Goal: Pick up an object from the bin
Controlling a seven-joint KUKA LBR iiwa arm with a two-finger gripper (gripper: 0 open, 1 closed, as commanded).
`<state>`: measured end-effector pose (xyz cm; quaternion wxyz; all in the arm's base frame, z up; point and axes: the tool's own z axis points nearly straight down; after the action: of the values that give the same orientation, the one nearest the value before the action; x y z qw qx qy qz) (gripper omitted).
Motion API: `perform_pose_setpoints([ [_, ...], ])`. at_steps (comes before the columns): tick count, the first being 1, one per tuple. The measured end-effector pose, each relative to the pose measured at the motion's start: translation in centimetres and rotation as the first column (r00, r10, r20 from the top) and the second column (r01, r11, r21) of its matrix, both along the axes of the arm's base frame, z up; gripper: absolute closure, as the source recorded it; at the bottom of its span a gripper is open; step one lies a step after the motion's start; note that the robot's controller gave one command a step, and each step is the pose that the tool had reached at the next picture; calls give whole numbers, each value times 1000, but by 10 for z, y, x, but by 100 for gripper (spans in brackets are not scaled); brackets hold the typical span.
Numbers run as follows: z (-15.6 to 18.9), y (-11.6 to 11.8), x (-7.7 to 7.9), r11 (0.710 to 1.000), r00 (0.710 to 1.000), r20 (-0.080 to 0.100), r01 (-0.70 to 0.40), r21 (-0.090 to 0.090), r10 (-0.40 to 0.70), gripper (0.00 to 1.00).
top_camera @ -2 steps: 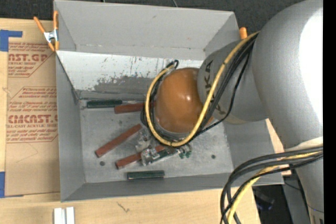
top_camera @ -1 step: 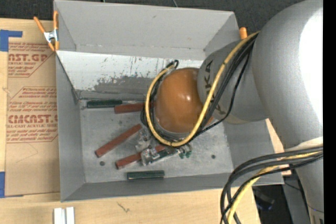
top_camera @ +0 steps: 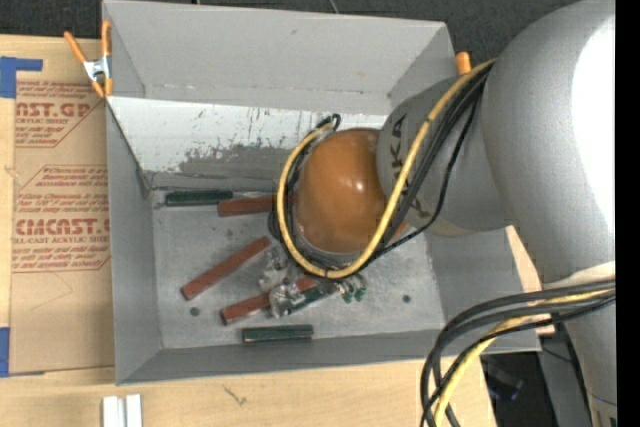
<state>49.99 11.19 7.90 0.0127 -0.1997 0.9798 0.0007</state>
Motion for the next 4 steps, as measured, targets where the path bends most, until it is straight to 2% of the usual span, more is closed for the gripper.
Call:
perform_pose_setpoints([
  [1, 4, 0, -2, 1000, 1000, -17, -1, -4, 1, 100],
  [3, 15, 0, -4, 1000, 1000, -28, -1, -7, 1, 100],
  [4, 27, 0, -3, 1000, 1000, -26, -1, -6, 1, 100],
])
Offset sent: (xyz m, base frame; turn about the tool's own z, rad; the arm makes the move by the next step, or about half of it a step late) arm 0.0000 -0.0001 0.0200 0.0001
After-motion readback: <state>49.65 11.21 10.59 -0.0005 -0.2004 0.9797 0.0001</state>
